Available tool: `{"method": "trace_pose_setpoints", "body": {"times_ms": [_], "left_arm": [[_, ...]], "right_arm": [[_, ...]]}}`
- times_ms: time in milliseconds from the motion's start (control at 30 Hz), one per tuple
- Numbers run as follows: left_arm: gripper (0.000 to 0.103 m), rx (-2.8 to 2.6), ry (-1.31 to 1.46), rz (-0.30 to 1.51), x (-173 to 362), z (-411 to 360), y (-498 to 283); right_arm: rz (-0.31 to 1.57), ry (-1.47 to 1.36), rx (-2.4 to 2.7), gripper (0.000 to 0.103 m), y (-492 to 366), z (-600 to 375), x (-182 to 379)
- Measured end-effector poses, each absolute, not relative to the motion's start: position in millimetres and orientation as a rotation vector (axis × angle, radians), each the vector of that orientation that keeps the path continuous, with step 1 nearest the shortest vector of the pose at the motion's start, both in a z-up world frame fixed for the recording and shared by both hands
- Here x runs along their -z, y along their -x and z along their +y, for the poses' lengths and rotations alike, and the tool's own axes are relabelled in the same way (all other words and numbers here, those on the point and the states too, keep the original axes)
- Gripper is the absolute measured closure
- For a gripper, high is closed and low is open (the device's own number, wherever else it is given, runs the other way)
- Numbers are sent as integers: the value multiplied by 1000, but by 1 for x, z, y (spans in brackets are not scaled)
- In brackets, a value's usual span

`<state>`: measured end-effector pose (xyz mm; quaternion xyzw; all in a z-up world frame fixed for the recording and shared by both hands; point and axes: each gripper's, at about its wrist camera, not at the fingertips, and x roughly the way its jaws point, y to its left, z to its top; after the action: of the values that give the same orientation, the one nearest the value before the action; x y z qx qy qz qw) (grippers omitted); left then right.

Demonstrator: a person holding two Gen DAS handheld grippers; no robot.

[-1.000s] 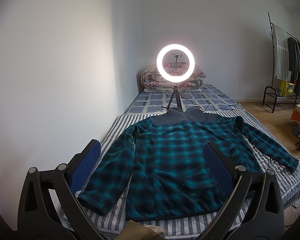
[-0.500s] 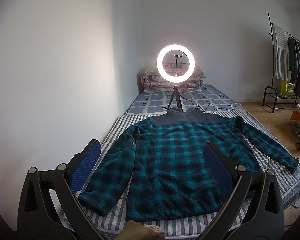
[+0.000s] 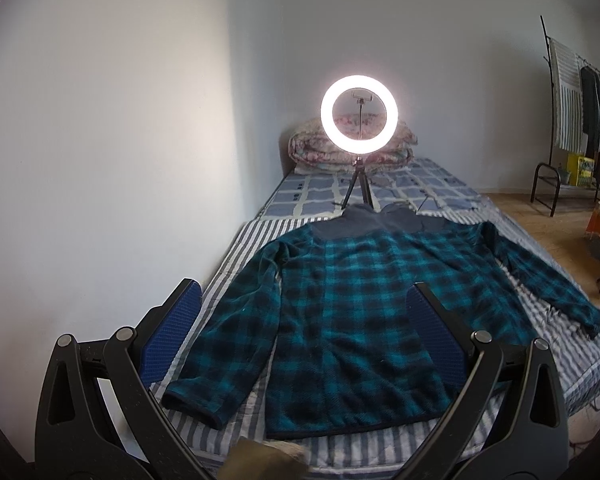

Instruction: Fold large clothes

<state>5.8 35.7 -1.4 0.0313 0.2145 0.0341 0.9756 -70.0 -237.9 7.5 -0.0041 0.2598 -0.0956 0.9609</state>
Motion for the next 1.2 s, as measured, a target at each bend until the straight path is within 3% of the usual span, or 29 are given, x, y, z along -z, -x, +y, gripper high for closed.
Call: {"method": "trace_pose_setpoints", "body": {"times_ms": [467, 733, 833, 933, 1200], "left_arm": [[3, -120, 10, 569, 26, 120, -29], [33, -166, 40, 637, 48, 169, -40], [40, -148, 87, 666, 62, 181, -37], [40, -135, 124, 704, 78, 189, -32], [40, -145, 557, 821, 139, 233, -28]], "right_arm": [[528, -55, -32, 1, 41, -191, -12], [522, -18, -204, 1, 36, -149, 6], [594, -31, -309, 14, 18, -132, 14], [660, -25, -394, 25, 1, -116, 19], [769, -110, -468, 26, -20, -104, 35]]}}
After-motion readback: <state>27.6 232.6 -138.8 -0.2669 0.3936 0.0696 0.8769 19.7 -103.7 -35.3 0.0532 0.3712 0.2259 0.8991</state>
